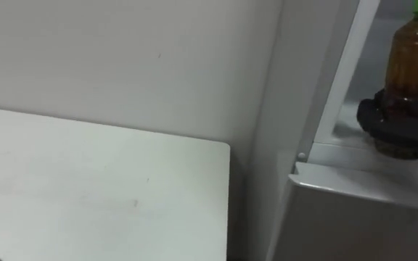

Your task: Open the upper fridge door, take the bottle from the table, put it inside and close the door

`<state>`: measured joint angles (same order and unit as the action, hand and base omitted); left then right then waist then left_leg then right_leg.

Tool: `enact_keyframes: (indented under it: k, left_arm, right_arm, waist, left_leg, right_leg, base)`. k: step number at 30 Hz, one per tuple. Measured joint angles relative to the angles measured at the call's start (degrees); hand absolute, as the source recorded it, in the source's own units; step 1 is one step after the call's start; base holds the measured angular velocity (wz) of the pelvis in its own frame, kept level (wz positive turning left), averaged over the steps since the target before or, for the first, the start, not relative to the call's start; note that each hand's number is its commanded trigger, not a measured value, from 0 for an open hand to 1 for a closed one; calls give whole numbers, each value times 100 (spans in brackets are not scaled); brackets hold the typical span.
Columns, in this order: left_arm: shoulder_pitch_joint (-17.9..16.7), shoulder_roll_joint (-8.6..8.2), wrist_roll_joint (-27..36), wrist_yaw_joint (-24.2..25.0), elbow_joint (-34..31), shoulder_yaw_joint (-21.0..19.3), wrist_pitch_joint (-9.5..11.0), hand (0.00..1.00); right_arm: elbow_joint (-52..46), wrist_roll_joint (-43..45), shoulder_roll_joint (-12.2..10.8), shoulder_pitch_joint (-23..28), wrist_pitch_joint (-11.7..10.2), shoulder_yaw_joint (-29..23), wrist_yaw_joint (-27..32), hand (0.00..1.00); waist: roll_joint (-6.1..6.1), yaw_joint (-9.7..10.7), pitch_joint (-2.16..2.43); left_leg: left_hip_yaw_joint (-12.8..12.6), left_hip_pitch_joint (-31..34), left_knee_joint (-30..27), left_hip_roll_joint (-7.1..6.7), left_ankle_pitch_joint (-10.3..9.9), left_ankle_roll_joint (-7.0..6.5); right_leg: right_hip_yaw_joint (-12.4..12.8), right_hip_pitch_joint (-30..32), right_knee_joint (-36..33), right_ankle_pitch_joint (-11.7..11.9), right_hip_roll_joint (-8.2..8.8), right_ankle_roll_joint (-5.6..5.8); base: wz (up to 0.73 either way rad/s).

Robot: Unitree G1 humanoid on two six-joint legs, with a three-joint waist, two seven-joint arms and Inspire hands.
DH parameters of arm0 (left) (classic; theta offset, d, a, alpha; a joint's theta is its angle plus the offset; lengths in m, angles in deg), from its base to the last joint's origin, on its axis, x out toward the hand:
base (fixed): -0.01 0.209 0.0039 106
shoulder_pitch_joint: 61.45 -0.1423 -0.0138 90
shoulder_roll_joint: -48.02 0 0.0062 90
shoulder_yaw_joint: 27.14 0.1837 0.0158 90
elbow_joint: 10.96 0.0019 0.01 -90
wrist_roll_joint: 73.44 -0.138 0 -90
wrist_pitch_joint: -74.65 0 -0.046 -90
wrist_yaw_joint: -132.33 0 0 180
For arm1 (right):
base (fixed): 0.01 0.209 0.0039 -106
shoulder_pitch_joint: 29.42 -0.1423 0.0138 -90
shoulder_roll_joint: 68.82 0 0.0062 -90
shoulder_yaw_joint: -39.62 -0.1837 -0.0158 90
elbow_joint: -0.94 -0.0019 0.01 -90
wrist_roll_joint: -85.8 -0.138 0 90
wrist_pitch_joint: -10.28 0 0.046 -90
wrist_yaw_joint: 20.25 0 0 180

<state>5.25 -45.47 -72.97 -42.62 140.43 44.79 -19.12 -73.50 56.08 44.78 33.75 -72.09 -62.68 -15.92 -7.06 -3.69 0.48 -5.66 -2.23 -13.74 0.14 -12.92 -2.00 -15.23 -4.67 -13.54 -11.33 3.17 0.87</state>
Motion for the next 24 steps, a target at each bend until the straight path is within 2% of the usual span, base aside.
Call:
enact_keyframes:
  k: [4, 8, 12, 16, 20, 24]
  left_arm:
    - [-73, 5, -1, 0, -138, -35, -110, 0]
    - [-100, 4, -1, 0, -226, -53, -152, 0]
    - [-111, 5, 3, -3, -248, -267, -214, 0]
    - [-124, 11, 6, -37, -292, -308, -245, 0]
    - [-163, 22, 38, -37, -362, -309, -316, 0]
    - [-233, 20, 356, -38, -392, -285, -333, 0]
  right_arm:
    - [495, -34, 15, -358, 125, 0, 284, 100]
    - [651, -54, 43, -409, 256, 26, 366, 100]
    - [1147, -84, 60, -526, 257, 79, 365, 100]
    - [1714, -167, 397, -854, 315, 470, 359, 100]
    - [1893, -263, 434, -927, 304, 484, 420, 100]
    - [2019, -378, 528, -929, 289, 494, 579, 100]
  waist:
    - [-54, -96, 42]
    - [-62, -149, 46]
    - [-49, -146, 36]
    - [-46, -147, 35]
    - [-35, -147, 26]
    - [8, -289, -5]
  left_leg:
    - [56, 31, -17, -2, 2, 2]
    - [131, 49, -30, -8, 3, 4]
    - [237, 68, -98, -17, 3, 5]
    - [325, 109, -89, -41, 3, 4]
    - [393, 98, -92, -65, 3, 3]
    - [413, 78, -76, -68, 2, 3]
  right_leg:
    - [-70, 2, 1, 0, 4, 1]
    - [-141, -13, 5, 0, 6, 1]
    - [-307, -38, 6, -1, 22, 2]
    - [-396, -55, 7, -3, 38, 5]
    - [-470, -127, 103, -6, 42, 10]
    - [-490, -174, 109, -6, 39, 10]
  base:
    - [9]
    - [12]
    - [13]
    - [9]
    - [10]
    - [3]
